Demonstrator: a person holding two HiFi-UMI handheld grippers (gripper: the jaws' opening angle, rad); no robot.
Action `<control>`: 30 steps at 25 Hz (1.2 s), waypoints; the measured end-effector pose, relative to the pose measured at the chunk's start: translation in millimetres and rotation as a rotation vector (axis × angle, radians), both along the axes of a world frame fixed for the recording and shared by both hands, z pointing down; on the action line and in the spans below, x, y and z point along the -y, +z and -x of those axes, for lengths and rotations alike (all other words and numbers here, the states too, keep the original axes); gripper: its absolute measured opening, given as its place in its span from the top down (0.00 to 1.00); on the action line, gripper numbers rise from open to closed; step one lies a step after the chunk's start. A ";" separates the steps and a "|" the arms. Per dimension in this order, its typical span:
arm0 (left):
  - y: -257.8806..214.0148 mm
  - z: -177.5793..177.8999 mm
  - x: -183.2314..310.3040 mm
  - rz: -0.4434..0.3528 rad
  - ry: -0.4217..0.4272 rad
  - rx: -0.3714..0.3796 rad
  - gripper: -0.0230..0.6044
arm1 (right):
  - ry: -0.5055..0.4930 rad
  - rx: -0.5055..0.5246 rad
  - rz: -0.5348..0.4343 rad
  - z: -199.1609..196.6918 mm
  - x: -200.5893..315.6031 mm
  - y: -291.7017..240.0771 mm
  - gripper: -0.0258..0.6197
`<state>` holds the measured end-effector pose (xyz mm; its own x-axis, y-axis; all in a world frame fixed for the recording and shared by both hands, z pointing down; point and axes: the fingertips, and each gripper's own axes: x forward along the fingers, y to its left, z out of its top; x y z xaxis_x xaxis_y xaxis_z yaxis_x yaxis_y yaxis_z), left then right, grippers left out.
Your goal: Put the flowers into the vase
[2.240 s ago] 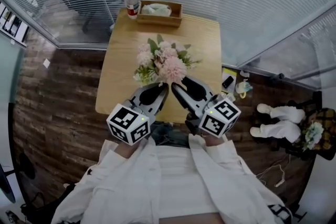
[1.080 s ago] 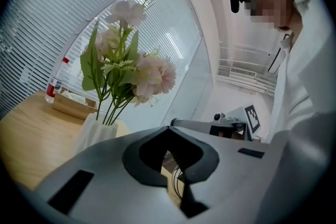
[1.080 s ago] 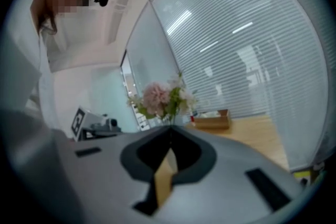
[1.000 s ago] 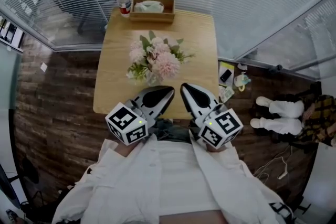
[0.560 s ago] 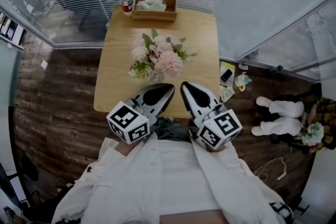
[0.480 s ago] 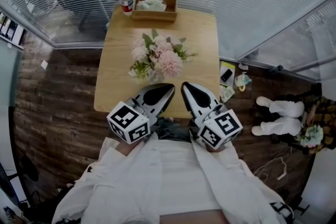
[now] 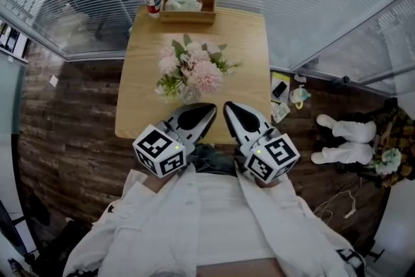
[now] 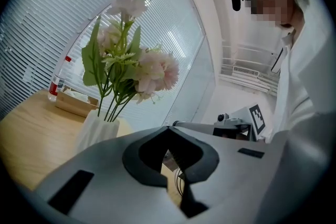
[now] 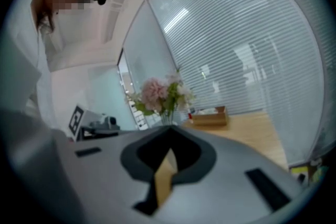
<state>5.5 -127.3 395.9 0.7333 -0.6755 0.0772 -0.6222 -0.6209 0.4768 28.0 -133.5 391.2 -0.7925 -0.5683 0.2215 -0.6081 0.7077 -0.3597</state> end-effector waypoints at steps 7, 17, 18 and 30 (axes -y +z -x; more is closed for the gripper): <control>-0.3 -0.4 0.5 -0.001 0.003 0.009 0.95 | -0.018 -0.014 0.003 4.1 -1.6 1.3 0.94; 0.5 2.7 1.3 0.003 -0.005 0.006 0.95 | -0.047 -0.008 0.005 9.5 -3.0 1.6 0.94; 0.6 2.6 1.7 0.004 -0.004 0.005 0.95 | -0.058 -0.003 0.005 11.2 -3.6 1.1 0.94; 0.6 8.7 2.9 0.009 -0.017 -0.007 0.95 | -0.104 0.027 -0.011 18.3 -8.3 -4.7 0.94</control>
<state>-3.1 -130.2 396.6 0.7220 -0.6875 0.0780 -0.6295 -0.6058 0.4865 9.6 -125.2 386.5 -0.8529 -0.4849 0.1934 -0.5212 0.7707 -0.3664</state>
